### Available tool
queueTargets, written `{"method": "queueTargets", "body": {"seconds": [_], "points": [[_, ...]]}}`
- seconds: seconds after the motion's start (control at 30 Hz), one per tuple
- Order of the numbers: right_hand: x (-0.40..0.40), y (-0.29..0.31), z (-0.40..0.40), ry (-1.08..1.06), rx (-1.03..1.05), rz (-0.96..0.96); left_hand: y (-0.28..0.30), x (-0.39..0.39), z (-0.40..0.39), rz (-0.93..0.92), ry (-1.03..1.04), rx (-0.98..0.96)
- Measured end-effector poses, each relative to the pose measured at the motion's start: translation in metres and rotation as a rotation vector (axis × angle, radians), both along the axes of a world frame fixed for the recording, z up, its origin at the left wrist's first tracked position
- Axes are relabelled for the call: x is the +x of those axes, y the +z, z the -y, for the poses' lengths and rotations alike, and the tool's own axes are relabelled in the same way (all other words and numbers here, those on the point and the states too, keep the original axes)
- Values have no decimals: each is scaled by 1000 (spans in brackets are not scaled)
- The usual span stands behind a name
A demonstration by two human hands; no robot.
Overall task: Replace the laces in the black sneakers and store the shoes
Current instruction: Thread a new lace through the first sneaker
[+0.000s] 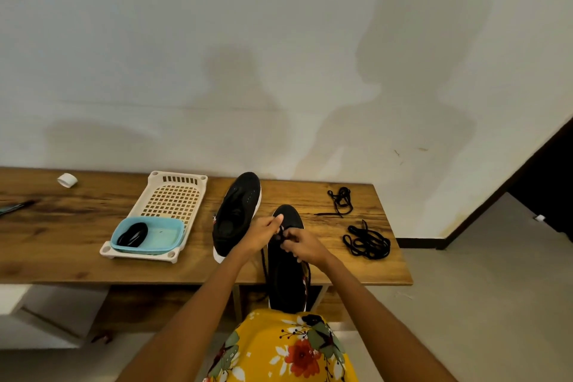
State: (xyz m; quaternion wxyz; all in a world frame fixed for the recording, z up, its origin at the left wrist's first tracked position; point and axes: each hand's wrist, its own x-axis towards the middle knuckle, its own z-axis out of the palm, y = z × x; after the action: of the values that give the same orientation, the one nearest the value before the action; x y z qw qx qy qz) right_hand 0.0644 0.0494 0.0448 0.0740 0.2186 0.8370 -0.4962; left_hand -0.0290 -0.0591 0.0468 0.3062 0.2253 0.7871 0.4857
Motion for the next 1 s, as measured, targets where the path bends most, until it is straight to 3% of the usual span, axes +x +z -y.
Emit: {"method": "queueTargets", "body": {"seconds": [0.1,0.2,0.33,0.43,0.53,0.67,0.83,1.0], "points": [[12,-3,4,-253,-260,-145,-5,6,-12,28,77,93],[19,-10,12,-640,-487,-327,-13,8,-11,71,269,163],[13,5,6,-1019,-604,-566,-15,9,2,169,362,221],[8,32,-13,-1129,-653,-693,-6,7,6,157,345,204],[-1,61,-32,-1045,-517,-679,1,3,7,33,297,156],[-24,76,-47,-557,-105,-207,1,4,7,-103,150,-17],[-42,64,-38,-299,220,80,-11,10,12,-162,-242,-394],[-15,37,-24,-131,420,352,-16,14,12,-255,-153,-360]]}}
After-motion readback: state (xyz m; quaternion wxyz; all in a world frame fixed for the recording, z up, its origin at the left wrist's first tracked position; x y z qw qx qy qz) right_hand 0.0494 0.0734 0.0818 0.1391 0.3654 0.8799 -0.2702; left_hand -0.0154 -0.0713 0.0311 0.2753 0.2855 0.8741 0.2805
